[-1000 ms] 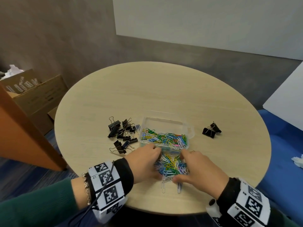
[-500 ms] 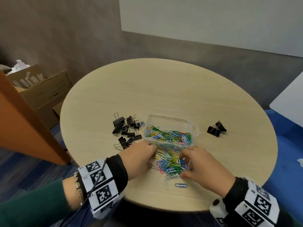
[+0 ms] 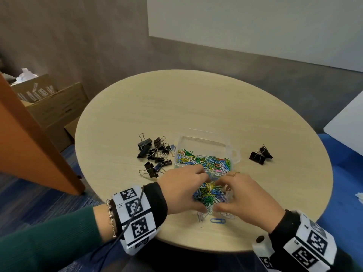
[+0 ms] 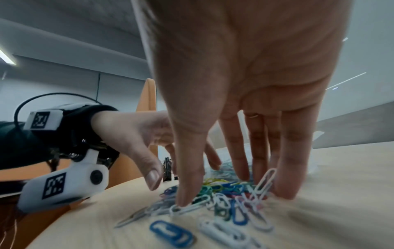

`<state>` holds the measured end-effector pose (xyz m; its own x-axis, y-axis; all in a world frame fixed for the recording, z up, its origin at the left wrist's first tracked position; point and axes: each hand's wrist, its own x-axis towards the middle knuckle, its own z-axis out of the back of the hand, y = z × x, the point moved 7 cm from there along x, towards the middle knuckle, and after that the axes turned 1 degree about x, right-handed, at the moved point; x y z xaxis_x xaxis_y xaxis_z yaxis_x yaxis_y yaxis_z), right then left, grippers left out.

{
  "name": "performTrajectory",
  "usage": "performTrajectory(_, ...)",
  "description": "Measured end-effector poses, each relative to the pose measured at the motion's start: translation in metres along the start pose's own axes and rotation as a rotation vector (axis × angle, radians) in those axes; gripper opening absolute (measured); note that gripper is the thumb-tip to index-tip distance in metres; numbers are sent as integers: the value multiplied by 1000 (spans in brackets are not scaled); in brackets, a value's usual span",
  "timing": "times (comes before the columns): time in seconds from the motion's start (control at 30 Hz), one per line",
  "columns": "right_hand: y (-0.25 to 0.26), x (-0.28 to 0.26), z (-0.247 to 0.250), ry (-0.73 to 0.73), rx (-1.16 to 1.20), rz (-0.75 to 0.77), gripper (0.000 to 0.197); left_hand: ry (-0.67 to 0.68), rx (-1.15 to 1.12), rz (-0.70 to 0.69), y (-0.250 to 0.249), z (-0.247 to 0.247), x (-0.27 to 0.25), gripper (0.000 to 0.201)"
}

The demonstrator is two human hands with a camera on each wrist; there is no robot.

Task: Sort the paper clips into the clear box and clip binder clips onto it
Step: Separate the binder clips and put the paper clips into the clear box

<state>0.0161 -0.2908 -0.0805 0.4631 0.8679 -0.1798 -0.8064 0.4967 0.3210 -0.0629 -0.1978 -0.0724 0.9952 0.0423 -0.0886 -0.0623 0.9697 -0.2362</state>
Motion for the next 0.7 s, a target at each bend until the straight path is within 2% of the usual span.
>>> performTrajectory(0.1, 4, 2, -8, 17, -24, -5, 62, 23, 95, 17, -7, -5, 6, 73)
performTrajectory(0.2, 9, 4, -8, -3, -5, 27, 38, 50, 87, 36, -9, -9, 12, 68)
performTrajectory(0.27, 9, 4, -5, -16, -13, 46, 19, 55, 75, 42, -10, -8, 14, 58)
performTrajectory(0.3, 8, 4, -4, -18, -19, 51, 16, 57, 72, 43, -10, -7, 15, 52)
performTrajectory(0.47, 0, 5, 2, -47, -11, 30, 10, 67, 54, 55, -5, -9, 19, 26)
performTrajectory(0.7, -8, 7, 21, -51, 123, -9, 10, 29, -1, 62, 4, -5, 15, 25)
